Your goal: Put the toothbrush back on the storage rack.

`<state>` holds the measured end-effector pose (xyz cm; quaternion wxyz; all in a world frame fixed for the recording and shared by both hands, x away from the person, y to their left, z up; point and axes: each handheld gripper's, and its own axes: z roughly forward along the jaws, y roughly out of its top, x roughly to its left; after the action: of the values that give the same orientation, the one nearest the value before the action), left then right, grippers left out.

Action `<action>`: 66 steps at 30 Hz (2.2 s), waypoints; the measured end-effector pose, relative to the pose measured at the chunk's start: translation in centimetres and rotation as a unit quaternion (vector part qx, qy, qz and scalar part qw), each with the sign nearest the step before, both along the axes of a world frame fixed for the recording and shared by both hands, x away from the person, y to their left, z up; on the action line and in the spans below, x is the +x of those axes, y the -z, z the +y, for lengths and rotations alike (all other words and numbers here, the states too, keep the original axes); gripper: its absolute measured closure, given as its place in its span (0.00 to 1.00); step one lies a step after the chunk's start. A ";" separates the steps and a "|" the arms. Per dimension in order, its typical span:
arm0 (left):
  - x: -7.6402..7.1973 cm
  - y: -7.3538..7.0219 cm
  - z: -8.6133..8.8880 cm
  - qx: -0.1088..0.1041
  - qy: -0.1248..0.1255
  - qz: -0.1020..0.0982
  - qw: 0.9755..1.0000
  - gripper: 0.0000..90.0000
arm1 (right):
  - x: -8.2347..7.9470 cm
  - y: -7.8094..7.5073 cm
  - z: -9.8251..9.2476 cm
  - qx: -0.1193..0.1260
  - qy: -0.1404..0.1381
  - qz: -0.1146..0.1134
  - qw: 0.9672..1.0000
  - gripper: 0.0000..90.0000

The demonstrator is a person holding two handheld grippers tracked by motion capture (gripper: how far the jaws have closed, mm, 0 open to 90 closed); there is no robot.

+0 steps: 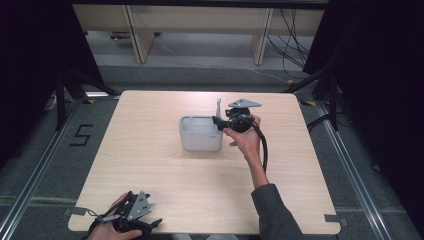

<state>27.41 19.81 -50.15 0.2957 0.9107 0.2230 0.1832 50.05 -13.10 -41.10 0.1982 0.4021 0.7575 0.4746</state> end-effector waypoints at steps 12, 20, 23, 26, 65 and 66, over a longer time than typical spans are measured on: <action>0.0 0.0 0.0 0.002 -0.004 -0.003 1.000 0.17 | -1.9 -0.2 -1.1 -0.001 0.000 -0.001 1.000 0.39; 0.0 0.0 0.0 0.003 -0.003 -0.003 1.000 0.17 | -3.0 -0.1 -1.8 0.009 -0.005 -0.002 1.000 0.37; 0.0 0.1 0.0 -0.001 -0.008 0.001 1.000 0.17 | -3.2 -0.1 -2.0 0.003 -0.008 -0.007 1.000 0.37; 0.0 0.0 0.0 0.003 -0.001 -0.004 1.000 0.17 | -3.6 0.0 -2.0 0.001 -0.010 -0.010 1.000 0.37; -0.1 -0.1 0.1 -0.004 0.000 -0.007 1.000 0.17 | -6.2 1.2 -3.3 -0.024 -0.015 0.009 1.000 0.26; -0.1 -0.1 0.1 -0.004 -0.001 -0.007 1.000 0.17 | -6.4 1.3 -3.2 -0.025 -0.016 0.011 1.000 0.26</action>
<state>27.30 19.88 -50.06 0.3009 0.9079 0.2229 0.1886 43.68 -16.30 -42.36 0.1919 0.3904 0.7774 0.4542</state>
